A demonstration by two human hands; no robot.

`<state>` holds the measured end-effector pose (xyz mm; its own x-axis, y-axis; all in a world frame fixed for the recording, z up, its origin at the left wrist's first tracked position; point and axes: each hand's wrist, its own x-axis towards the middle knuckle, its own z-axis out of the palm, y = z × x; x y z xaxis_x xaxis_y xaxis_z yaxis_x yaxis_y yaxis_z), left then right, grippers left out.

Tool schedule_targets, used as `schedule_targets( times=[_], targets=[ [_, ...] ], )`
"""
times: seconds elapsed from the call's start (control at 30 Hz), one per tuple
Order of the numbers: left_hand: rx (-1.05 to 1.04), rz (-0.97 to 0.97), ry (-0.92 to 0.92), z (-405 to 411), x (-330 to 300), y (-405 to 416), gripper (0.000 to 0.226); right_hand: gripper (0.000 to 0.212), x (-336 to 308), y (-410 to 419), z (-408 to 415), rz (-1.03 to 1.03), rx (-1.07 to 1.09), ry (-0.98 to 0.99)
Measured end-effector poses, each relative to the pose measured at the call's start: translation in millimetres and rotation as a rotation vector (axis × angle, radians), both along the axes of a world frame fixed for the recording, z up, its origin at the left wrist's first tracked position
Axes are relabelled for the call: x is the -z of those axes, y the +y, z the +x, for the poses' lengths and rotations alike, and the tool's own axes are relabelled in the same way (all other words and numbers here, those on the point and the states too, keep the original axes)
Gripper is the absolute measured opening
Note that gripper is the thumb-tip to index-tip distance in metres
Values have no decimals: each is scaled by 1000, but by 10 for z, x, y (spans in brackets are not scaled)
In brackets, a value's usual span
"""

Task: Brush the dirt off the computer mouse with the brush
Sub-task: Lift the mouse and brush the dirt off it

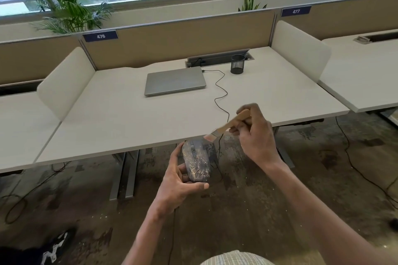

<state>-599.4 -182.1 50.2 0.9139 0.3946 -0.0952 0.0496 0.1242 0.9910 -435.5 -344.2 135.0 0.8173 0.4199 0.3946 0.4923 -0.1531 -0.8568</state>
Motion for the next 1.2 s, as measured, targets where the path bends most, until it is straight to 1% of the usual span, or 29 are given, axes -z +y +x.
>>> schedule_targets(
  times=[0.07, 0.13, 0.33, 0.43, 0.57, 0.63, 0.73, 0.8, 0.9, 1.0, 1.1, 1.2],
  targets=[
    [15, -3, 5, 7, -6, -17, 118, 21, -116, 75, 32, -29, -62, -125],
    [31, -17, 12, 13, -10, -30, 119, 25, -221, 164, 63, -72, -131, -193],
    [47, -28, 27, 25, -12, -52, 120, 35, -377, 405, 74, -268, -331, -306],
    [47, -31, 41, 2, 1, -49, 121, 39, -408, 438, 107, -322, -334, -370],
    [53, -33, 32, -1, 7, -43, 121, 40, -456, 496, 90, -293, -359, -366],
    [57, -35, 30, 4, 2, -39, 121, 39, -450, 515, 71, -337, -380, -389],
    [64, -14, 46, -15, 4, -49, 123, 37, -442, 509, 126, -415, -348, -424],
    [61, -7, 43, -25, 12, -49, 123, 39, -466, 513, 143, -405, -333, -419],
    [50, -21, 32, -17, 16, -33, 122, 35, -495, 523, 128, -349, -366, -344],
    [50, -39, 34, -26, 13, -29, 123, 31, -459, 493, 166, -380, -369, -298],
    [48, -33, 41, -40, 15, -28, 125, 37, -461, 462, 232, -377, -318, -264],
    [46, -43, 28, -21, 14, -19, 125, 41, -467, 479, 234, -304, -305, -184]
  ],
)
